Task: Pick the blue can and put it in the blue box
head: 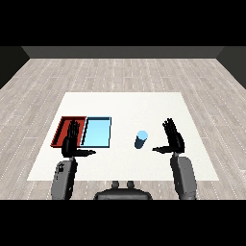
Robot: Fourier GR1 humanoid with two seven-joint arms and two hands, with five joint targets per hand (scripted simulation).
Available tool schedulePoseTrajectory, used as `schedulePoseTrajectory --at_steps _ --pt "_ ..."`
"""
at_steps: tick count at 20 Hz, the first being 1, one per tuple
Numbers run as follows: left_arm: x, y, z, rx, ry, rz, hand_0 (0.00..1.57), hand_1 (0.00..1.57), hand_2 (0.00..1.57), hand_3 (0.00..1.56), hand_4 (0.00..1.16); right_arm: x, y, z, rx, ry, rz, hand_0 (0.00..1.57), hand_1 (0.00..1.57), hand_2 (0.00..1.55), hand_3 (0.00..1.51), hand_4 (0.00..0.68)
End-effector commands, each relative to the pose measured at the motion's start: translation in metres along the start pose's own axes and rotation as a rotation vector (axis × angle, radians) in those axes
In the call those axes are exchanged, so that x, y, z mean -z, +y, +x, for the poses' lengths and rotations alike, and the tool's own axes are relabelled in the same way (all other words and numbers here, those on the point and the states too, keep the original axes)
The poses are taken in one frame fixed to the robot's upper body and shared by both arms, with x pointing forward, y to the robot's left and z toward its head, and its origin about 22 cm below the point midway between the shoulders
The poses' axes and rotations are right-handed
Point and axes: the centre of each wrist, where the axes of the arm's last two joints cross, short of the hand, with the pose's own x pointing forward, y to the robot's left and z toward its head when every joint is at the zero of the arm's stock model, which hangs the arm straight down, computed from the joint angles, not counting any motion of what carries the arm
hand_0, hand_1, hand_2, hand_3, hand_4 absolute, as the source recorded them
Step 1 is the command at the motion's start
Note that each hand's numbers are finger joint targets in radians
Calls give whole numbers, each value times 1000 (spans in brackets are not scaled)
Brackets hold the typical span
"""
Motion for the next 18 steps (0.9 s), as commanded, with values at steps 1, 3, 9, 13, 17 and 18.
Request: schedulePoseTrajectory --at_steps 1,3,9,13,17,18 --pt "3 -5 10 7 -23 1 0 0 0 0 0 2 9 -10 26 -16 20 0 0 0 0 0" --pt "-11 1 10 -17 -16 19 0 0 0 0 0 -5 15 20 26 -1 -1 0 0 0 0 0" --pt "-5 -4 0 -18 5 0 0 0 0 0 0 10 11 -28 85 36 -33 0 0 0 0 0" --pt "-8 11 0 -27 -16 8 0 0 0 0 0 26 40 -29 141 45 -28 0 0 0 0 0" --pt "-9 -4 18 -2 -14 25 0 0 0 0 0 -1 49 -38 174 65 -58 0 0 0 0 0" --pt "8 9 37 6 -30 20 0 0 0 0 0 2 50 -49 176 75 -28 0 0 0 0 0"
